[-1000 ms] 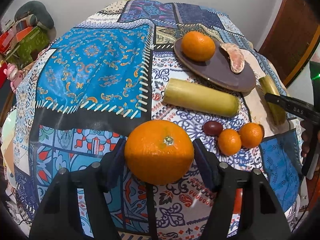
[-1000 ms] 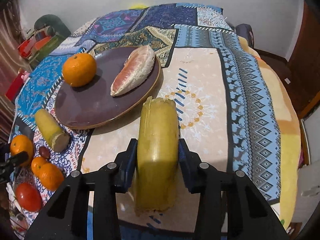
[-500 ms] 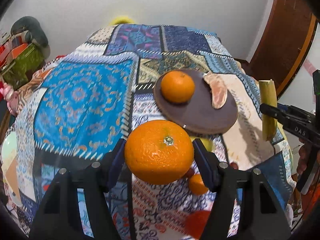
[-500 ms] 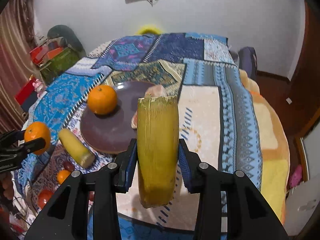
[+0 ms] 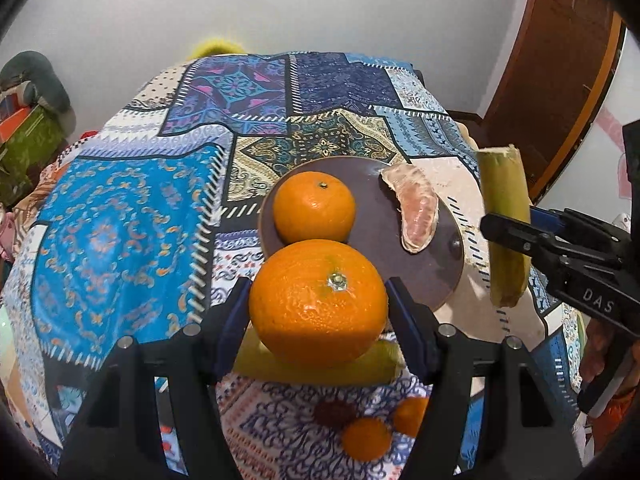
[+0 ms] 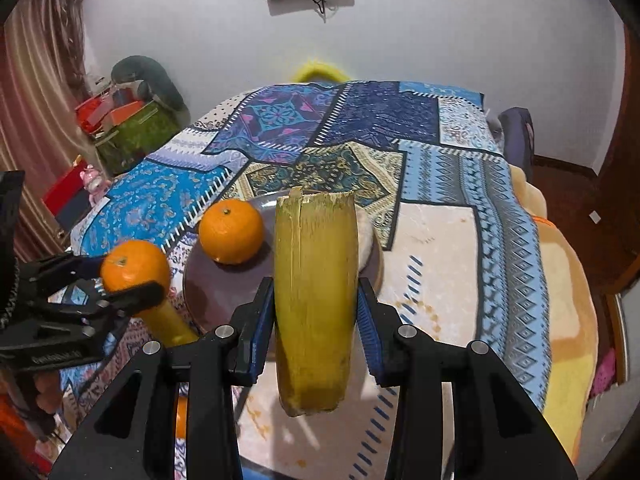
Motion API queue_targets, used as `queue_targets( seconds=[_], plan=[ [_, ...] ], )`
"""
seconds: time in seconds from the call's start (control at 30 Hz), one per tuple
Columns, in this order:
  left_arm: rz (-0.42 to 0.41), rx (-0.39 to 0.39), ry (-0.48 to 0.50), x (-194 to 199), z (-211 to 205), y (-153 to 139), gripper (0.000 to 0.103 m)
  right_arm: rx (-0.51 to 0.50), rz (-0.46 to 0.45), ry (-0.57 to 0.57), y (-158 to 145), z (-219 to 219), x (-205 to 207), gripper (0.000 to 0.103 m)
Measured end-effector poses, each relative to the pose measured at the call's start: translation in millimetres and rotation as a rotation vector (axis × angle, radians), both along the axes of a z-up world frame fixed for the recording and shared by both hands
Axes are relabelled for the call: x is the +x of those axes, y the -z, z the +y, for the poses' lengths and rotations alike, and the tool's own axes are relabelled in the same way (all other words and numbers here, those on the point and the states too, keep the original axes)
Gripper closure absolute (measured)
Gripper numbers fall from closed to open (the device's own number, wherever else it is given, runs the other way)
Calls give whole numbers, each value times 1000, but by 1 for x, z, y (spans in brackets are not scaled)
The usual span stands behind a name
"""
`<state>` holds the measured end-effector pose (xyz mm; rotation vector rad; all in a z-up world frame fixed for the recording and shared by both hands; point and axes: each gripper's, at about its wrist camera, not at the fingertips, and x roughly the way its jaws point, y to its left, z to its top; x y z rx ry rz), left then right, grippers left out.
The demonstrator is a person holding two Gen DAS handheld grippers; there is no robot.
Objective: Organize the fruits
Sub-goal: 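Carry the orange with the left tool onto the plate while the right tool places the yellow fruit there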
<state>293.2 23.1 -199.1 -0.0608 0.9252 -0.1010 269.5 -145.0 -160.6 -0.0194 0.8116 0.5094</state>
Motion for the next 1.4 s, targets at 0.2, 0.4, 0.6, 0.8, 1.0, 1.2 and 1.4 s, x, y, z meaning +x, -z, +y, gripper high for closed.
queue_targets(
  seconds=[0.2,0.4,0.6,0.8,1.0,1.2,1.4],
  plan=[
    [3,11,-2,15,-1,9,37,6,5,-26,4,18,13,67],
    [9,-11,-28,28,9,16,37,17,35,-39,16,34,28,67],
    [10,-29,-32,35,13,20,37,12,64,-51,28,45,41,67],
    [22,-44,-36,40,16,25,36,3,93,-52,38,52,54,67],
    [-2,-53,-35,41,17,20,36,-26,106,-62,48,60,60,67],
    [-8,-45,-27,39,15,19,36,-40,112,-63,50,65,62,67],
    [-20,-41,-23,27,15,10,36,-57,76,-63,38,63,52,67]
  ],
)
